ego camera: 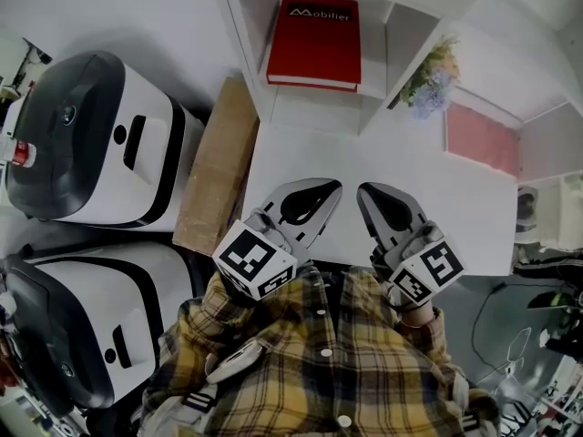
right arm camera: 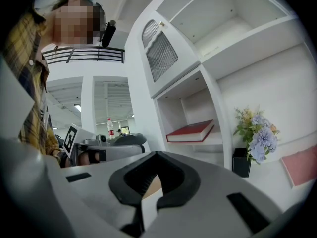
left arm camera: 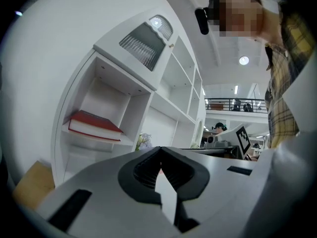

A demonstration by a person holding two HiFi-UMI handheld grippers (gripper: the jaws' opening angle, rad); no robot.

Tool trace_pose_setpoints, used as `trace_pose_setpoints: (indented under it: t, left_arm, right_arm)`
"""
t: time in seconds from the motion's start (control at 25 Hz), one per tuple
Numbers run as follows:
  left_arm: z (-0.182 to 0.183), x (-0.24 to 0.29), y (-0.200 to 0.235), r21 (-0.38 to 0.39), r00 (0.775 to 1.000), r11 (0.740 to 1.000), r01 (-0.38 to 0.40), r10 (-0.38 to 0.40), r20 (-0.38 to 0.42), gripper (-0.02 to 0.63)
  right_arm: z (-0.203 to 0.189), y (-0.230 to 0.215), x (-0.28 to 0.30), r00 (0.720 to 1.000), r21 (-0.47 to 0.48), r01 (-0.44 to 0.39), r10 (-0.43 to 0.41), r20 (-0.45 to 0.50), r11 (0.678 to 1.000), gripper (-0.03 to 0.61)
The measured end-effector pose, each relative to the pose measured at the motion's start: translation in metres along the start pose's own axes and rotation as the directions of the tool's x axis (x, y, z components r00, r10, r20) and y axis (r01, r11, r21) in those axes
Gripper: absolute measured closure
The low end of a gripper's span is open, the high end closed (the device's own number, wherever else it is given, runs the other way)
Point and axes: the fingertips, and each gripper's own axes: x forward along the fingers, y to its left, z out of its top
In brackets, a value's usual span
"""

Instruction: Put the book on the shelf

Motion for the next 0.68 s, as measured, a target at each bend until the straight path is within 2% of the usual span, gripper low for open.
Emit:
trace_pose_setpoints:
  t: [0.32, 0.68]
  left_arm:
    - [-0.004, -0.001, -0.012, 0.082, 0.998, 0.995, 0.051, -0.048, -0.034, 0.594]
    - [-0.009, 0.003, -0.017, 0.128, 0.994, 0.987, 0.094, -0.086, -0.064, 0.594]
  right_arm:
    - [0.002, -0.002, -0.005, 1.000, -0.003, 0.004, -0.004, 0.004, 1.000, 0.563]
    - [0.005, -0.005, -0.010, 1.000, -0.013, 0.008, -0.008, 0.016, 1.000, 0.563]
